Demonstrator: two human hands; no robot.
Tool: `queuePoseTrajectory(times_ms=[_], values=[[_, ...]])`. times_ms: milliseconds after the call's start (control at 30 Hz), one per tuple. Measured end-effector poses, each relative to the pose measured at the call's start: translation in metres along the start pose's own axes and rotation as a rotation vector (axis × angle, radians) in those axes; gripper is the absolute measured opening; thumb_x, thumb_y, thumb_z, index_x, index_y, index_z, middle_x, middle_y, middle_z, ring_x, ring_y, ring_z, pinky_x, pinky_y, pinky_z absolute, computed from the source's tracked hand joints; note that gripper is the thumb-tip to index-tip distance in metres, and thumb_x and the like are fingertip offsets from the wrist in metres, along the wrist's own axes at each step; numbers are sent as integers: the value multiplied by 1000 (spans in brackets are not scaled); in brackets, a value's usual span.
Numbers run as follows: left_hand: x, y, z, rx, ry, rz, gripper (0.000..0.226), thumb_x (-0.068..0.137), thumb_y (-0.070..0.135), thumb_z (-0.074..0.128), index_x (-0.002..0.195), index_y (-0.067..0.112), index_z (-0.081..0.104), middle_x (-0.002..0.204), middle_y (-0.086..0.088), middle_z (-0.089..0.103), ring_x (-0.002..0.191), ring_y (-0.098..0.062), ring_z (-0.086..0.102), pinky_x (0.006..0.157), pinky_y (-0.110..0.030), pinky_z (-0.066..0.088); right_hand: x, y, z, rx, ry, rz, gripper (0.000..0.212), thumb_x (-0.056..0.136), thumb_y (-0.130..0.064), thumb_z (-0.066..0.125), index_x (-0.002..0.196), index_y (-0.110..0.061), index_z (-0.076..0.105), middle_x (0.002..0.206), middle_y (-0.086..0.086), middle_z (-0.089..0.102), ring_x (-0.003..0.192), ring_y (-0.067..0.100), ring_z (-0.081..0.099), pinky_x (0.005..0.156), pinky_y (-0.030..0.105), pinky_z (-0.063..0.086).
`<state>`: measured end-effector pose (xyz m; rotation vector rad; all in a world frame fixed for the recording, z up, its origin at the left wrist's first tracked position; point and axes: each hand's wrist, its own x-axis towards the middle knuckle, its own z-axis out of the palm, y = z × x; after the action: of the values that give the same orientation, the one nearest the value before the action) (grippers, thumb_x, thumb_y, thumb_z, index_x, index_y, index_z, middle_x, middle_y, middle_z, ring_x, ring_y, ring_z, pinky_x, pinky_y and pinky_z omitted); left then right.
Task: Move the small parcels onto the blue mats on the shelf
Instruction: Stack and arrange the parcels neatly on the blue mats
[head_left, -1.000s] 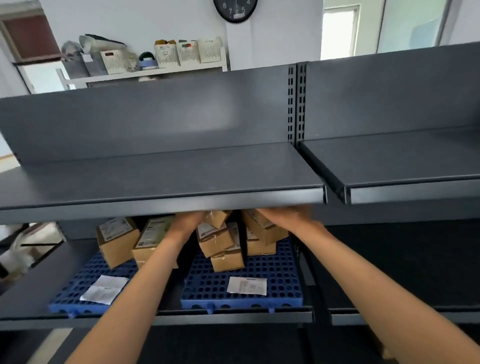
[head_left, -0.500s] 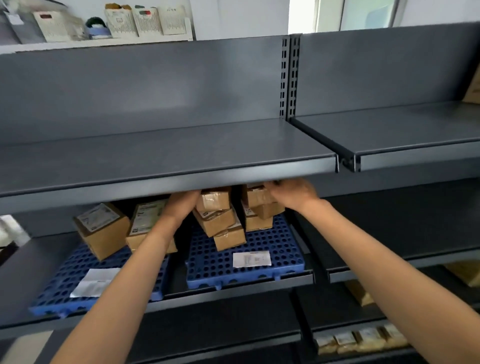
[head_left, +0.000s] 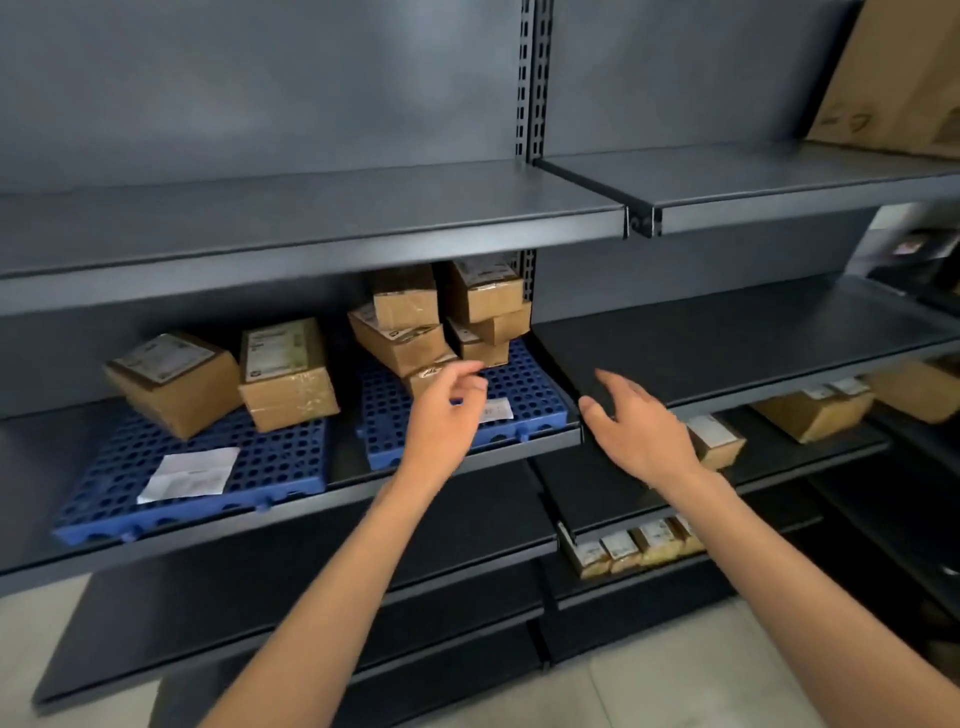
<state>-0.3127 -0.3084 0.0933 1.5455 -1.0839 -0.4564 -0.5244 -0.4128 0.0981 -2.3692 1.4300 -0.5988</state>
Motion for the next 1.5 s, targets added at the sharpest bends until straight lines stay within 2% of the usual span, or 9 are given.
queuePoseTrajectory(times_ms=[133, 233, 400, 500, 600, 733, 967, 1200, 1500], values=[[-32, -18, 57, 42, -231, -81, 28, 98, 29, 52, 125, 28, 58, 105, 23, 62, 93, 21, 52, 72, 1, 40, -50, 43, 12, 9, -37, 77, 52, 98, -47, 41, 146, -26, 37, 147, 3, 45, 132, 27, 44, 98, 42, 41], [-58, -29, 100, 80, -357, -115, 28, 96, 32, 51, 123, 36, 58, 105, 24, 64, 95, 21, 53, 72, -5, 41, -83, 87, 17, 4, -71, 141, 53, 98, -44, 44, 147, -25, 37, 148, 3, 44, 135, 25, 40, 103, 39, 38], [-94, -42, 177, 124, -427, -169, 28, 95, 28, 52, 121, 36, 57, 101, 24, 64, 95, 22, 52, 72, -6, 40, -127, 165, 16, -5, -144, 192, 53, 98, -43, 44, 149, -30, 32, 158, 2, 30, 145, 22, 24, 113, 38, 28], [-116, -42, 227, 141, -450, -192, 31, 95, 26, 53, 125, 33, 55, 101, 23, 63, 98, 14, 56, 72, -3, 40, -151, 212, 4, -6, -187, 158, 56, 97, -41, 46, 149, -32, 30, 159, 3, 25, 146, 22, 21, 116, 36, 25], [-131, -35, 281, 167, -448, -213, 34, 95, 29, 53, 129, 31, 54, 115, 14, 63, 112, -4, 58, 85, -14, 41, -164, 261, -19, -6, -201, 128, 56, 96, -38, 47, 149, -31, 30, 159, 2, 25, 146, 22, 21, 116, 35, 24], [-141, -24, 347, 231, -423, -209, 38, 95, 29, 56, 134, 27, 51, 132, 5, 59, 122, -11, 53, 96, -24, 39, -164, 321, -47, -2, -165, 114, 54, 96, -35, 48, 147, -29, 34, 157, 1, 29, 144, 22, 26, 112, 34, 28], [-140, -24, 410, 290, -325, -253, 53, 96, 30, 57, 145, 20, 40, 143, -4, 51, 129, -17, 50, 103, -29, 41, -132, 387, -51, 3, -195, 101, 56, 95, -34, 51, 148, -28, 32, 157, 3, 28, 142, 23, 29, 108, 39, 36], [-78, -59, 450, 474, -279, -274, 66, 95, 36, 57, 151, 19, 27, 152, -7, 40, 142, -28, 29, 111, -44, 34, -44, 424, -18, -70, -217, 49, 59, 91, -35, 56, 145, -25, 35, 154, 7, 32, 136, 29, 38, 99, 45, 45], [46, -129, 518, 700, -248, -319, 78, 88, 44, 64, 150, 21, 23, 156, -10, 28, 142, -37, 25, 111, -60, 31, 84, 466, 35, -124, -294, 92, 69, 90, -45, 55, 147, -28, 22, 160, 10, 15, 144, 35, 23, 106, 54, 38]])
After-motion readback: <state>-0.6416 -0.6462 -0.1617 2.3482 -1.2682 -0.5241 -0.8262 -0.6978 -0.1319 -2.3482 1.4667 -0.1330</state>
